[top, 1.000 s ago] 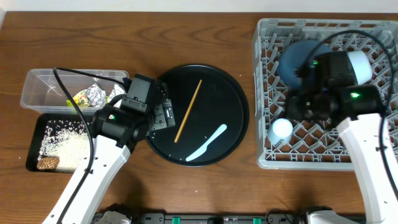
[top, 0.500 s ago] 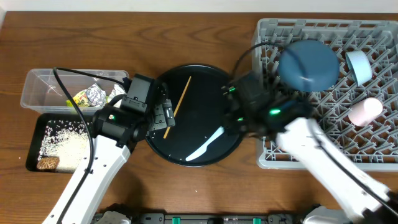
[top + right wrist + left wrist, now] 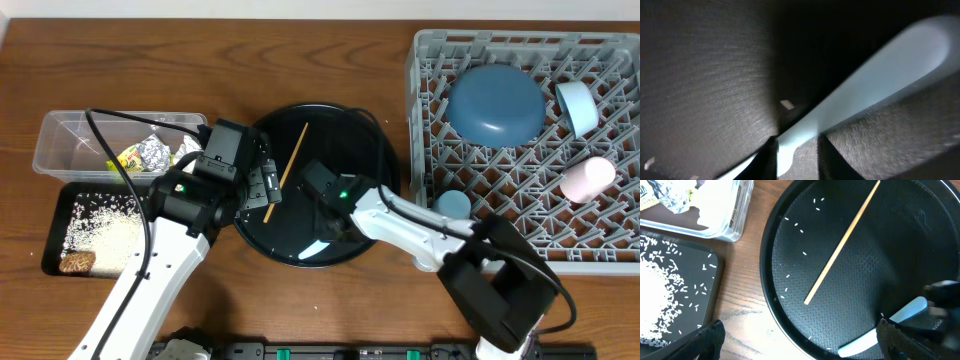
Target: Sort waste into correct bins and load items into the dishwasher rack
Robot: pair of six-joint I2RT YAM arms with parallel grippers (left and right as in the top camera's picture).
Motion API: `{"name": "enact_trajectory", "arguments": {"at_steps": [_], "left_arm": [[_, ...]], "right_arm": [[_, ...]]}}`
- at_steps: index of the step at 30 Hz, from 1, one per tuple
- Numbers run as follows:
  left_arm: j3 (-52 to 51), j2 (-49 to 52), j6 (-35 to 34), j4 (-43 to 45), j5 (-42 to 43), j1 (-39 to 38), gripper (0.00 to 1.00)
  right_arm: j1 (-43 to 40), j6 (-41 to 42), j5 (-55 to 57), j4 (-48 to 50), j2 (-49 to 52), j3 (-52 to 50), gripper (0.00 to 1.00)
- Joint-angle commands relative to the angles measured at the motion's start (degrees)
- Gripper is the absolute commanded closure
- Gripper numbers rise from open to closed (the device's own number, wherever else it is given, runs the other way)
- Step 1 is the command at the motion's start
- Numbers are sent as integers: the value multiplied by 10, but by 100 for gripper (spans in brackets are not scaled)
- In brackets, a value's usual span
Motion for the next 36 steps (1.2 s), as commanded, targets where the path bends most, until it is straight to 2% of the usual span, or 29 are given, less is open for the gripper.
{"name": "enact_trajectory", "arguments": {"at_steps": [1,4,9,17,28,36], "left_arm": [[-3,2,3,-2,-11,-1,2],[-3,2,3,-2,-11,-1,2],[-3,2,3,-2,-11,-1,2],[-3,2,3,-2,-11,-1,2],[-3,2,3,-2,-11,-1,2],[-3,2,3,-2,-11,-1,2]], "right_arm": [[1,85,27,10,43,-8,74],[2,89,27,38,72,-8,75],[-7,87,41,36,83,-7,98],[-45,-23,49,6,35,2,99],[-86,-66,44,11,-32,2,99],[-86,-184,39,11,-93,28,99]]}}
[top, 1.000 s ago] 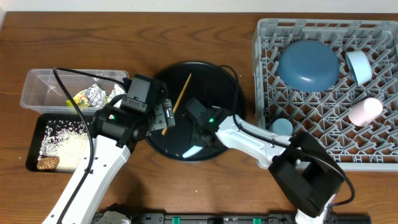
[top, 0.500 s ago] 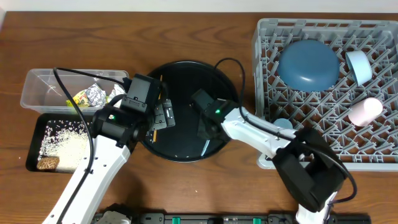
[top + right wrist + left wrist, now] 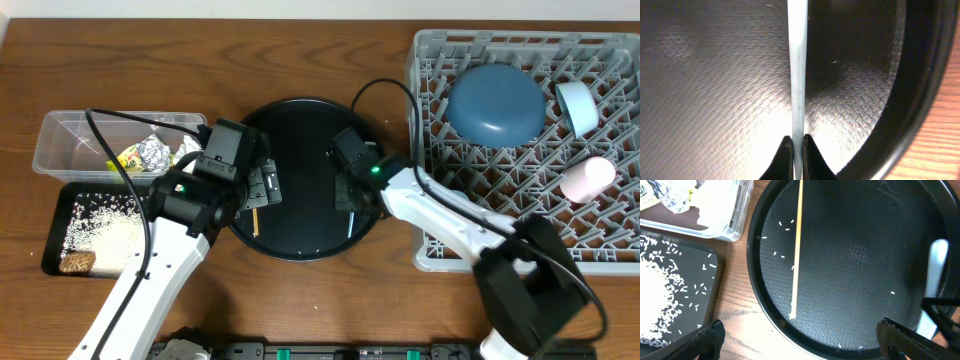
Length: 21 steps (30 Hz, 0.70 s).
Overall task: Sort waste into correct bins and load items into the dishwasher rack
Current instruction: 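Carry the white knife over the dish rack with the right gripper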
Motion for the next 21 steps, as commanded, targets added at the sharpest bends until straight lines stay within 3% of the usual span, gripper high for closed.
{"name": "enact_trajectory", "arguments": {"at_steps": [1,10,16,21], "left_arm": [[-3,2,3,-2,-11,-1,2],[-3,2,3,-2,-11,-1,2],[-3,2,3,-2,-11,-1,2],[-3,2,3,-2,-11,-1,2]], "right_arm": [[-1,-90,4,-17,-73,32,99],[-70,-209,4,-133,-247,35,99],[-187,-299,8,-239,-346,35,99],[-309,-378,9,-292,-364,35,99]]}}
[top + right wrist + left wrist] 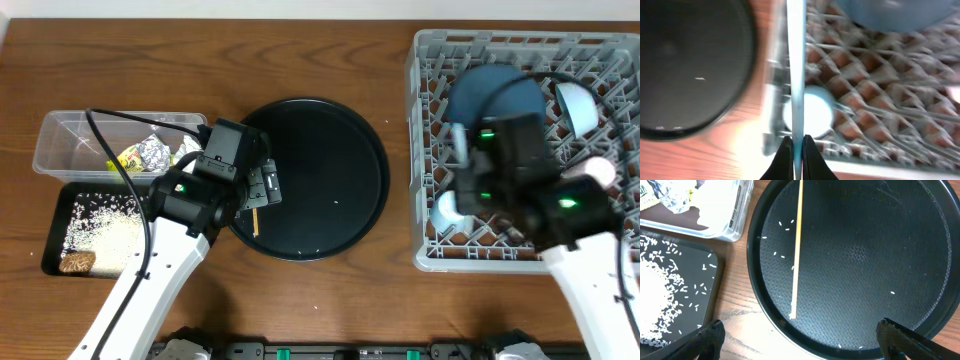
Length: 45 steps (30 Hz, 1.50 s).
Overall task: Sort waste into correct bins and load items into the dishwasher rack
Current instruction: 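Carry the white knife over the dish rack with the right gripper, then lower the white knife into the rack slots and open the right gripper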
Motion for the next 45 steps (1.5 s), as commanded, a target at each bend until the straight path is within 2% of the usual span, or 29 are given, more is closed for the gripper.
{"name": "enact_trajectory", "arguments": {"at_steps": [1,5,12,19,35,45], "left_arm": [[-3,2,3,-2,-11,-1,2],[-3,2,3,-2,-11,-1,2],[-3,2,3,-2,-11,-1,2],[-3,2,3,-2,-11,-1,2],[-3,2,3,-2,-11,-1,2],[-3,2,3,-2,-11,-1,2]], "right_arm": [[-70,-83,4,-15,3,8,99],[-143,-109,9,-23,26,7,99],[-197,-114,39,-38,110,7,99],[-203,-127,116,-36,187,7,99],[-204,-128,116,15,278,7,99],[-207,-134,116,76,287,7,99]]}}
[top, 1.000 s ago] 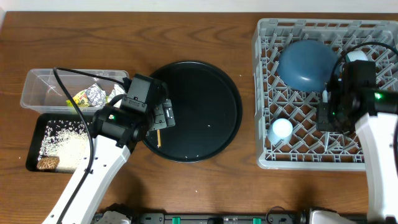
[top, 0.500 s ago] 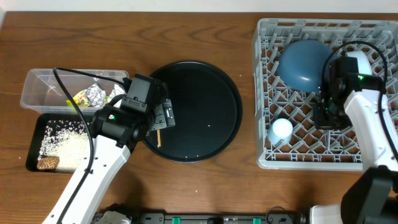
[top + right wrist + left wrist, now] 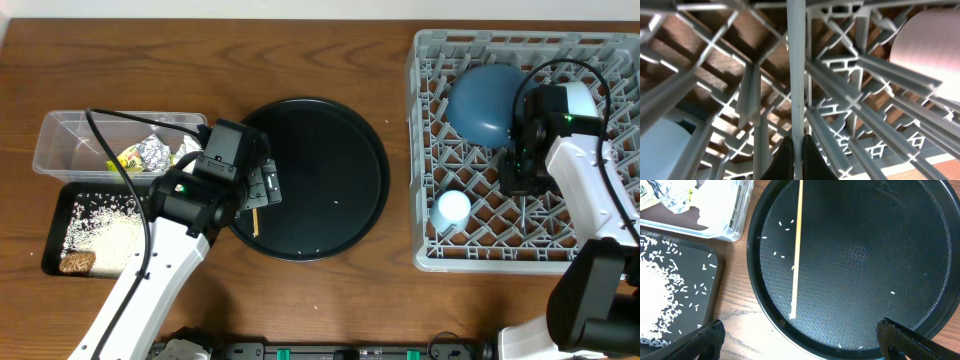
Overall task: Sort waste into correct bins and load items into the dishwasher rack
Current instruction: 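Lower the white knife into the rack slots and open the right gripper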
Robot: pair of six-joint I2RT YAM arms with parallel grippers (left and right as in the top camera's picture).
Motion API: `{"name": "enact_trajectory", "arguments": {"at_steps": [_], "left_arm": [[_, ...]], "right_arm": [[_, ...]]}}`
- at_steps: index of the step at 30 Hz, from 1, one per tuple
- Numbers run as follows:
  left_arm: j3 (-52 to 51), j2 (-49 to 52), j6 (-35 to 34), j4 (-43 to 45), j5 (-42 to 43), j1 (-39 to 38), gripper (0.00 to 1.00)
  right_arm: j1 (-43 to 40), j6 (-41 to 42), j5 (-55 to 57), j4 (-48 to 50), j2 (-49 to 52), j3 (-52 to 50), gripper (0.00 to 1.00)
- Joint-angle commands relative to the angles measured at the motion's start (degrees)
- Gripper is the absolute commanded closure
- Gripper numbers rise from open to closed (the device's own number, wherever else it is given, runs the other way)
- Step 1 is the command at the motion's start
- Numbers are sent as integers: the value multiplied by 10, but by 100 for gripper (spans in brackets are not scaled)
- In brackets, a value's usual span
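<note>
My right gripper (image 3: pixel 796 145) is shut on a pale blue spoon (image 3: pixel 796 65), held down among the ribs of the grey dishwasher rack (image 3: pixel 430 60). In the overhead view the right gripper (image 3: pixel 522 165) sits in the rack's middle, just right of the blue bowl (image 3: pixel 480 100). A wooden chopstick (image 3: pixel 796 245) lies in the left part of the round black plate (image 3: pixel 320 130) among stray rice grains. My left gripper (image 3: pixel 800 342) hangs open over the plate's left rim, holding nothing.
The rack also holds a pale blue cup (image 3: pixel 453 207), a pink cup (image 3: pixel 925 45) and a light cup (image 3: pixel 580 95) at the back. A clear bin (image 3: pixel 60 150) of foil and wrappers and a black tray (image 3: pixel 715 265) of rice stand left of the plate.
My right gripper, still shut on the spoon, has moved from above the rack's left edge to lower down in the rack's middle. The left arm and the chopstick have not moved.
My right gripper first closed round the spoon on the plate, with the chopstick slanted across the middle. It then held the spoon at the plate's right side, and the chopstick lay at the left. It then held the spoon over the rack, and now in it.
</note>
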Motion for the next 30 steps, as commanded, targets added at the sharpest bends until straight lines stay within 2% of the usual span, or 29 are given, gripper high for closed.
{"name": "enact_trajectory", "arguments": {"at_steps": [1,15,18,19,21,24,26,30], "left_arm": [[-3,2,3,-2,-11,-1,2],[-3,2,3,-2,-11,-1,2],[-3,2,3,-2,-11,-1,2],[-3,2,3,-2,-11,-1,2],[-3,2,3,-2,-11,-1,2],[-3,2,3,-2,-11,-1,2],[-3,2,3,-2,-11,-1,2],[-3,2,3,-2,-11,-1,2]], "right_arm": [[-12,-7,9,12,1,7,99],[-12,-9,9,58,3,4,99],[-12,-9,9,64,4,2,96],[-12,-9,9,64,4,2,89],[-12,-9,9,63,4,2,56],[-12,-9,9,62,4,2,39],[-12,-9,9,63,4,2,37],[-12,-9,8,62,2,4,41]]}}
